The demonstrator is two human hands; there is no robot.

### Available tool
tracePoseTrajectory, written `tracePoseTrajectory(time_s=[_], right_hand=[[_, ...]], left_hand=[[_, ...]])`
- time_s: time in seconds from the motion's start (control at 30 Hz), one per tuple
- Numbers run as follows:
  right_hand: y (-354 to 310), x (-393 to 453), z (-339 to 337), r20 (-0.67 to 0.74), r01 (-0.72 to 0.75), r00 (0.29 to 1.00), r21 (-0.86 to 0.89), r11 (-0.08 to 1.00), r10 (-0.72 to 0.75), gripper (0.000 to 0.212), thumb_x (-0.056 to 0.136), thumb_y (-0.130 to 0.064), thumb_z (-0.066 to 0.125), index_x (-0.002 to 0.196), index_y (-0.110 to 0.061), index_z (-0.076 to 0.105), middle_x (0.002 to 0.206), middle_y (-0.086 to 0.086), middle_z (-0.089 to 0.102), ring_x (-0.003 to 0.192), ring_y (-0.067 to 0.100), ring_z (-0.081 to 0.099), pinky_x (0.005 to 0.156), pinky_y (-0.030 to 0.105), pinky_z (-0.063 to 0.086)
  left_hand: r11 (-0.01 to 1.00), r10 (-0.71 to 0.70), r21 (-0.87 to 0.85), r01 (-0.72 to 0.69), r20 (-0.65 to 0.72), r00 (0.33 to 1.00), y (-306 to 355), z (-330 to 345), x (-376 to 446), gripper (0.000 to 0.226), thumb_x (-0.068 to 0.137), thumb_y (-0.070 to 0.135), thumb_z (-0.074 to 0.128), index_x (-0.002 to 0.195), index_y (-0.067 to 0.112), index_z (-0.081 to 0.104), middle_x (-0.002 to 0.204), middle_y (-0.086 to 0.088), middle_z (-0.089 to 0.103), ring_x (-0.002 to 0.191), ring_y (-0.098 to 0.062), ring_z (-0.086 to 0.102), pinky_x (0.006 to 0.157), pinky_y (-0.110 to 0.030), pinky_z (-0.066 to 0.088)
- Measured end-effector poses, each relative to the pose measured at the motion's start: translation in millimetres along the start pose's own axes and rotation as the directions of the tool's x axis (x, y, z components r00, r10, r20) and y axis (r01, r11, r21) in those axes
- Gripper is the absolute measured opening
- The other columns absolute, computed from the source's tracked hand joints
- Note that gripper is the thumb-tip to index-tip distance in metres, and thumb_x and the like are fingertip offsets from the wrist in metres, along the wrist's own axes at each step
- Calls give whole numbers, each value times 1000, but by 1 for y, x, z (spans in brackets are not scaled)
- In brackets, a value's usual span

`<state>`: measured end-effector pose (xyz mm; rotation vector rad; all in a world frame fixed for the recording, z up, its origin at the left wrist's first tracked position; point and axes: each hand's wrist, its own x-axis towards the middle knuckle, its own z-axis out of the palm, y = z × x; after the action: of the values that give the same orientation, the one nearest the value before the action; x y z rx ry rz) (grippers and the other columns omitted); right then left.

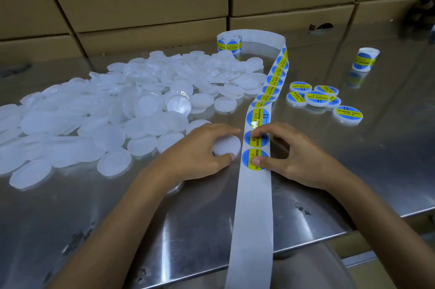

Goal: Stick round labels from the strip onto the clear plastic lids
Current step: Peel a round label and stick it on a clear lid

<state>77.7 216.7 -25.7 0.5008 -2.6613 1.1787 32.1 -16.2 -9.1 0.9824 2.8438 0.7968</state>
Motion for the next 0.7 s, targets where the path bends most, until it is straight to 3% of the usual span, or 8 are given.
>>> tracePoseTrajectory(time_s=[0.17, 0.3, 0.4, 0.6, 0.7], right_hand=[[0, 1, 2, -21, 5, 1000, -53, 999, -6, 42, 75, -31, 85, 113, -20, 70, 119, -10, 61, 116, 8, 53, 104, 31, 41], [0, 2, 3, -9, 4, 1000, -44, 999, -4, 40, 75, -30, 84, 112, -19, 71, 118, -8, 62, 116, 8, 55, 104, 33, 41], [0, 2, 3, -12, 10, 1000, -30, 999, -10, 38, 76, -29, 84, 109, -18, 72, 117, -8, 63, 115, 9, 56, 103, 34, 42], [-2, 1, 3, -3, 3, 1000, -10, 1000, -3, 33, 76, -26, 84, 106, -19, 73, 118, -10, 63, 116, 9, 56, 104, 35, 42], [-3, 1, 2, -6, 7, 1000, -5, 1000, -7, 30, 76, -25, 84, 103, -18, 74, 118, -9, 63, 116, 10, 57, 104, 35, 42]], left_hand=[[997, -44, -68, 38, -88, 995, 4, -4, 1, 55, 83, 33, 80, 133, 40, 58, 119, 21, 46, 111, 3, 43, 88, -6, 33], [986, -103, -142, 88, -102, 989, 3, -3, 3, 60, 79, 28, 84, 131, 43, 56, 112, 21, 43, 103, 7, 40, 82, 6, 28], [986, -124, -120, 112, -102, 987, 0, -5, 4, 58, 79, 31, 83, 130, 42, 56, 114, 21, 49, 100, 8, 40, 81, 6, 28], [988, -151, -5, 151, -84, 985, -3, -9, 1, 56, 80, 47, 80, 131, 37, 59, 117, 24, 52, 116, -3, 45, 98, -23, 35], [987, -137, 75, 140, -39, 990, -3, -10, -1, 60, 75, 61, 77, 129, 42, 58, 119, 25, 52, 120, -4, 41, 100, -28, 27]])
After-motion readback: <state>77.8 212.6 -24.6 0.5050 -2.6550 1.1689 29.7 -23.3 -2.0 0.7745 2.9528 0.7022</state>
